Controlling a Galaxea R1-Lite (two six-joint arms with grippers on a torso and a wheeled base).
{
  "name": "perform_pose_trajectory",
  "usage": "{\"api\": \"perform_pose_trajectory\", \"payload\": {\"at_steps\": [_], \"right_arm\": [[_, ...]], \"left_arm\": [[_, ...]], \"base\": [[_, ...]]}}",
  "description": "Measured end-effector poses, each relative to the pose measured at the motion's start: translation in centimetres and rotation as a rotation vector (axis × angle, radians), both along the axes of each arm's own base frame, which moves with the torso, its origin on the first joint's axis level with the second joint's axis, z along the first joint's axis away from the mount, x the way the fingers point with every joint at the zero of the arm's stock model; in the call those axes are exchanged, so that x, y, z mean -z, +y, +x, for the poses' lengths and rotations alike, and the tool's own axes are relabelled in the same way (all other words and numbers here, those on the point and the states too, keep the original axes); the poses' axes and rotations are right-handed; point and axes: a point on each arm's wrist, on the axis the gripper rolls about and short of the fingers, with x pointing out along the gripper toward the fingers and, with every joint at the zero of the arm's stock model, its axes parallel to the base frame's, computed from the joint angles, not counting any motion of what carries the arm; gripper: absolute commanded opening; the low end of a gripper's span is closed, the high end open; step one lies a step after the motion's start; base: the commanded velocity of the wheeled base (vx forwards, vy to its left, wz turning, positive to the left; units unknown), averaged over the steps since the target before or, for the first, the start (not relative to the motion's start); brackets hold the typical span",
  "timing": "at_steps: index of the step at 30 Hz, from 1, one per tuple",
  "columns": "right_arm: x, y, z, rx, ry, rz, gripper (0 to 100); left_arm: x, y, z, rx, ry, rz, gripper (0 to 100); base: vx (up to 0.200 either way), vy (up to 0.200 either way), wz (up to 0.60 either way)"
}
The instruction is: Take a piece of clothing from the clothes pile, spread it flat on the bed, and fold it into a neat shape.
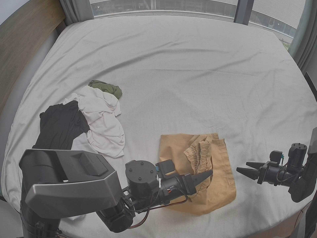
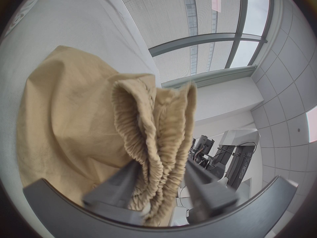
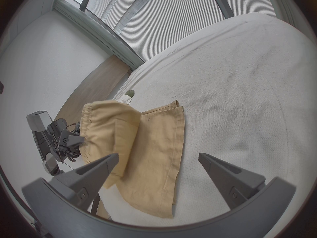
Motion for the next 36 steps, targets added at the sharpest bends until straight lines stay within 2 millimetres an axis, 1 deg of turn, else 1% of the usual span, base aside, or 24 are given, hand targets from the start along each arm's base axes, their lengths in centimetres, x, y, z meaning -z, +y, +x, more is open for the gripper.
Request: {"api": "perform_pose_trajectory", "payload": {"at_steps": [9, 12, 15, 22, 24, 28, 31, 36], "right_arm": [[0.1, 0.0, 0.0, 0.000, 0.007, -0.001, 100], [0.2, 0.0, -0.1, 0.001, 0.013, -0.001, 100], [0.3, 0.0, -0.1, 0.003, 0.020, -0.001, 100], [0.5, 0.0, -0.2, 0.006, 0.030, -0.002, 100], [0.5, 0.1, -0.2, 0.004, 0.033, -0.001, 100], [0.6, 0.2, -0.2, 0.003, 0.037, 0.000, 100], [0.6, 0.2, -0.3, 0.001, 0.039, 0.001, 100], [0.6, 0.3, -0.3, 0.001, 0.038, 0.001, 100]], "left_arm": [[0.1, 0.0, 0.1, -0.014, 0.000, 0.002, 100], [0.2, 0.3, 0.2, -0.028, 0.000, 0.009, 100], [0.2, 1.0, 0.2, -0.055, -0.003, 0.029, 100], [-0.9, 5.1, 0.3, -0.146, -0.033, 0.091, 100], [-1.7, 6.7, 0.2, -0.179, -0.036, 0.099, 100], [-3.4, 9.0, -0.1, -0.225, -0.052, 0.090, 100], [-4.7, 10.9, -0.7, -0.255, -0.065, 0.081, 100], [-6.3, 13.2, -1.3, -0.296, -0.152, 0.104, 100]], "base": [[0.000, 0.000, 0.00], [0.000, 0.000, 0.00], [0.000, 0.000, 0.00], [0.000, 0.000, 0.00], [0.000, 0.000, 0.00], [0.000, 0.000, 0.00], [0.000, 0.000, 0.00], [0.000, 0.000, 0.00]]}}
